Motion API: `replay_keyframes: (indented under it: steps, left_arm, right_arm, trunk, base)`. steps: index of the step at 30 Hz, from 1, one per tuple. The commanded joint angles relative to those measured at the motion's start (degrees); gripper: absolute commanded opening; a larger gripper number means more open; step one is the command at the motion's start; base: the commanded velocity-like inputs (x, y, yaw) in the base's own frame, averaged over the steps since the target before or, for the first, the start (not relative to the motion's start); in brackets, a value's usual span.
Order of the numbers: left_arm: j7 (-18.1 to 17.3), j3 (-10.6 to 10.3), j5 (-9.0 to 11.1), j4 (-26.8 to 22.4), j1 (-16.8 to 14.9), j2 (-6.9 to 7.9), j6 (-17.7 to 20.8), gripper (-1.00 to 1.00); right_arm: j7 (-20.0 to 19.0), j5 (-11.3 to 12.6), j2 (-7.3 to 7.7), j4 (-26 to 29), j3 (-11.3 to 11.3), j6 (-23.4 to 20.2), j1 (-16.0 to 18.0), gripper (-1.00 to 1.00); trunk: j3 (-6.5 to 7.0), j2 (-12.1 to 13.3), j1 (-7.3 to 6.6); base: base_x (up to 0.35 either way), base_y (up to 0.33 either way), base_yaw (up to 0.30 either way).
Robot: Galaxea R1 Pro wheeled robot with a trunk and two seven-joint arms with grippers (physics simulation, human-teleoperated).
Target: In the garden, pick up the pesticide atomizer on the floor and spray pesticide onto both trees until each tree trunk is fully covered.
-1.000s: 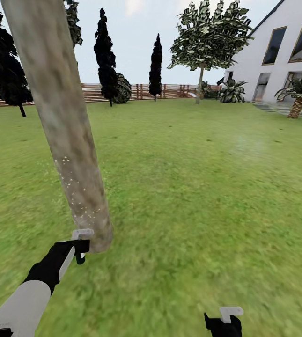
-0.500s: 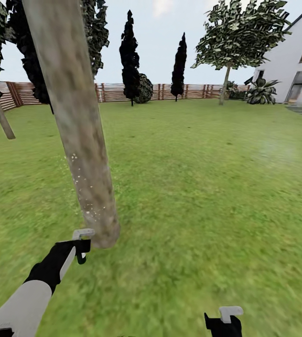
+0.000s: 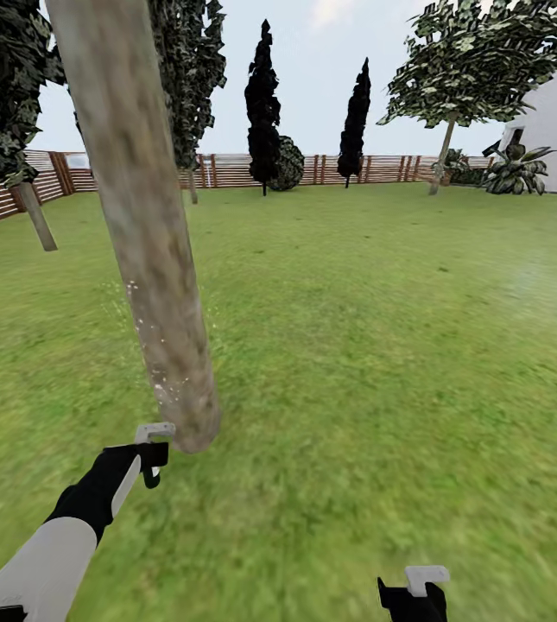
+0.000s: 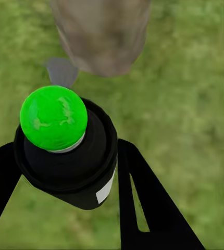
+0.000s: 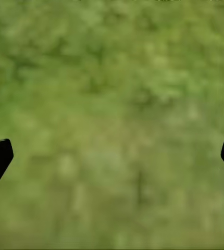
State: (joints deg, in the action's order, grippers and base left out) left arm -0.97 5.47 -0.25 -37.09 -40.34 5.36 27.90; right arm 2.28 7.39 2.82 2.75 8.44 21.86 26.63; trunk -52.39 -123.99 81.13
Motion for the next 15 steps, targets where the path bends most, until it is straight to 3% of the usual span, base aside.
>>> replay_keyframes:
  steps: [1, 10, 15]
  left_arm:
    - [0.01, 0.04, -0.01, 0.0, 0.0, 0.0, 0.02, -1.0]
    - [0.01, 0.05, -0.01, 0.0, 0.0, 0.0, -0.01, -1.0]
    - [0.01, 0.01, -0.01, 0.0, 0.0, 0.0, 0.01, -1.0]
  right_arm:
    - [0.01, 0.0, 0.0, -0.01, 0.0, 0.0, 0.0, 1.0]
    - [-0.08, 0.0, -0.09, 0.06, 0.08, -0.06, 0.0, 1.0]
    - [-0.08, 0.0, -0.09, 0.06, 0.08, -0.06, 0.0, 1.0]
  trunk:
    - [0.0, 0.0, 0.0]
    - [0.0, 0.0, 0.0]
    - [0.0, 0.0, 0.0]
  base:
    - [0.02, -0.269, 0.0]
    - [0.017, -0.269, 0.0]
    - [0.026, -0.269, 0.155]
